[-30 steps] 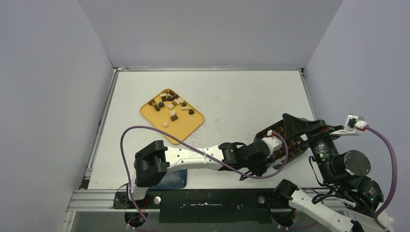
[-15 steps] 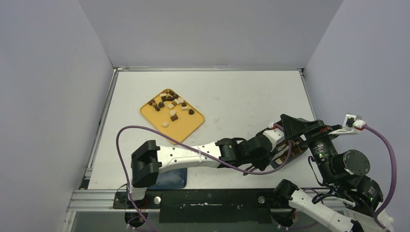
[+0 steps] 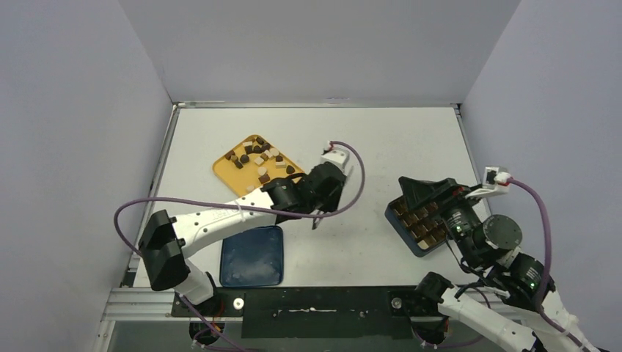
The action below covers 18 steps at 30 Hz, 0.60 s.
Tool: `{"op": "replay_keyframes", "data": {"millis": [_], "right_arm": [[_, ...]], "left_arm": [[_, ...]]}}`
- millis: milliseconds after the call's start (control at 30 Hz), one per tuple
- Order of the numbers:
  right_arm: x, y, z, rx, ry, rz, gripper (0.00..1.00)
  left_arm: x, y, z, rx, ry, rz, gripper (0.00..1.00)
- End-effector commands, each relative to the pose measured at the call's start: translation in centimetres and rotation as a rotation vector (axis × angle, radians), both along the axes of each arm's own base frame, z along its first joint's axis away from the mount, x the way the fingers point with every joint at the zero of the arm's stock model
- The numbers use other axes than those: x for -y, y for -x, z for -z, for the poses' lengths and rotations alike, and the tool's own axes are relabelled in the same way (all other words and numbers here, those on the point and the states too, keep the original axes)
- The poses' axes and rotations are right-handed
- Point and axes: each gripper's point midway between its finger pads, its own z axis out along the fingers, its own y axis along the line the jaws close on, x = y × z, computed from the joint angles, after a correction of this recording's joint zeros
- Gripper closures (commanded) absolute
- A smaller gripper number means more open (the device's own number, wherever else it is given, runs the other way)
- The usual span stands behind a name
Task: Pack the chocolate
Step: Place the fake chocolate in the packing box, then pick up the fake chocolate from the plate.
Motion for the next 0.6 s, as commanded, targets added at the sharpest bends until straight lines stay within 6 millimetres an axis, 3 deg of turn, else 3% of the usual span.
{"op": "replay_keyframes", "data": {"millis": [0,167,300,433,567], "right_arm": [[-3.8,-1.5,1.4,-0.040,0.029,-0.089,0.00],[-5.6,-2.3,3.1,-0.085,0.053,-0.121,0.00],[-5.9,-2.6,3.8,-0.091,0.028,-0.117,0.00],[-6.1,-2.9,4.2,-0.102,0.031,-0.111,0.00],[-6.3,-3.4,4.5,-0.106,0.045,-0.099,0.00]], "left_arm": [[-8.0,-3.4,-0.4,-0.020,-0.032,-0.185,0.66],[-15.8,-5.8,0.4,-0.048,-0.075,-0.331,0.64],[-19.7,-6.9,1.6,-0.072,-0.117,-0.399,0.63],[-22.5,-7.2,2.9,-0.101,-0.143,-0.458,0.61],[-23.2,-7.3,4.6,-0.136,-0.144,-0.454,0.61]]}}
